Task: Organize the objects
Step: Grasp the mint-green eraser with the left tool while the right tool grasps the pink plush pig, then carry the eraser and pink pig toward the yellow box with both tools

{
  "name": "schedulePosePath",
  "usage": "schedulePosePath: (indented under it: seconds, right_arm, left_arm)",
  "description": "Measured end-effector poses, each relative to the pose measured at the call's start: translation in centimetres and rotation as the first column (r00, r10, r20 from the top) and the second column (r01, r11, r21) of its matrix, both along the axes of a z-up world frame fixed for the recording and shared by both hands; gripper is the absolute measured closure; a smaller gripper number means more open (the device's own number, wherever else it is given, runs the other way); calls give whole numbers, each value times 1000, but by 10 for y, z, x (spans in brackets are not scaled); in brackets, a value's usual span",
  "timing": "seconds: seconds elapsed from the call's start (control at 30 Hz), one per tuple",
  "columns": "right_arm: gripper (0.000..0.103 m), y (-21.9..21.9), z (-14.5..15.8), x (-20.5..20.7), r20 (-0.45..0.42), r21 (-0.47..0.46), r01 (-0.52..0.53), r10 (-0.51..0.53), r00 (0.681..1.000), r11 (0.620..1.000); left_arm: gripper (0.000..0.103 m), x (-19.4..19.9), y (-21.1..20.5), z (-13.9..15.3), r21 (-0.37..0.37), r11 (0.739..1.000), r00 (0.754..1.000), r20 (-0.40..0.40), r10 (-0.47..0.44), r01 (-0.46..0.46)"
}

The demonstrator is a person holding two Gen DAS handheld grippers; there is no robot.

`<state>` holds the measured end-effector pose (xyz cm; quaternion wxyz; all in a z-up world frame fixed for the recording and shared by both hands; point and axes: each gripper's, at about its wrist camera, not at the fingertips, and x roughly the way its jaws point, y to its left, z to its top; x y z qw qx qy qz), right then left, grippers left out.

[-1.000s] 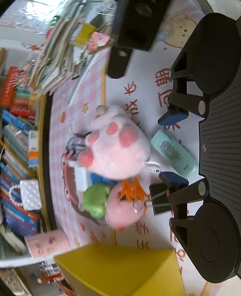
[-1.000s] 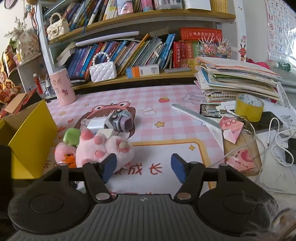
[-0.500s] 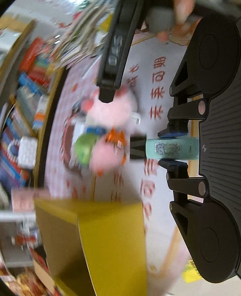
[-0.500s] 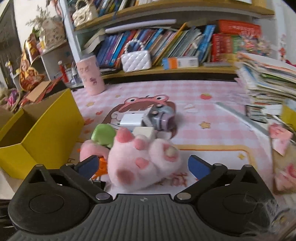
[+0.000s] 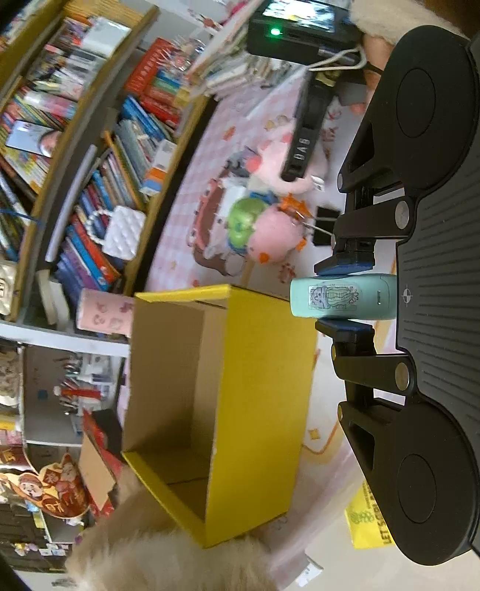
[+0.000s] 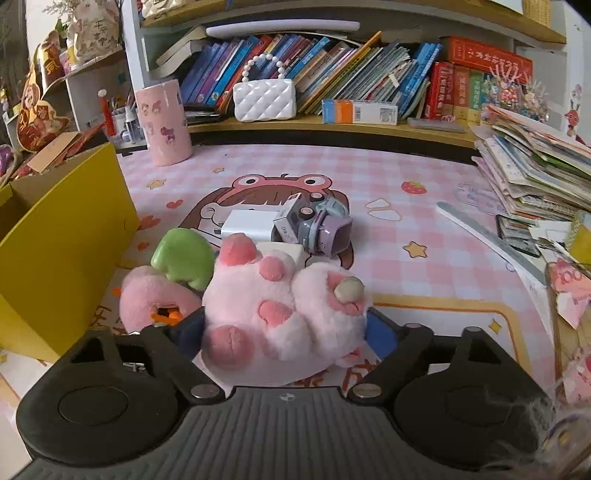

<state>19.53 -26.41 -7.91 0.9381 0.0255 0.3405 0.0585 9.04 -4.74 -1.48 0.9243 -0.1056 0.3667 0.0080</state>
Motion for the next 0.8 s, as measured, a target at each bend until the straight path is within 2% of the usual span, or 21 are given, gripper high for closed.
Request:
schedulePosePath:
  seconds: [0.23, 0.33, 0.43, 0.57, 0.8]
  right_arm:
    - [19, -2, 40, -43, 46, 50, 56, -58, 997, 997]
    - [19, 12, 55, -69, 67, 66, 44, -48, 997, 997]
    - [19, 36, 59, -93, 48, 60, 14, -17, 999, 998]
    - [19, 76, 58, -121, 18, 35, -30, 30, 999, 999]
    - [19, 136, 58, -156, 12, 29, -46, 46, 999, 999]
  left_arm:
    - [80, -1, 7, 1, -51, 997, 998, 35, -52, 54]
    - [80, -2, 17, -1, -68, 995, 996, 38, -75, 78]
    - [80, -6, 29, -1, -77, 992, 994, 49, -99, 103]
    - [80, -18, 50, 1, -60, 991, 992, 51, -119, 122]
    - [80, -48, 96, 3, 7, 992, 991, 51, -126, 126]
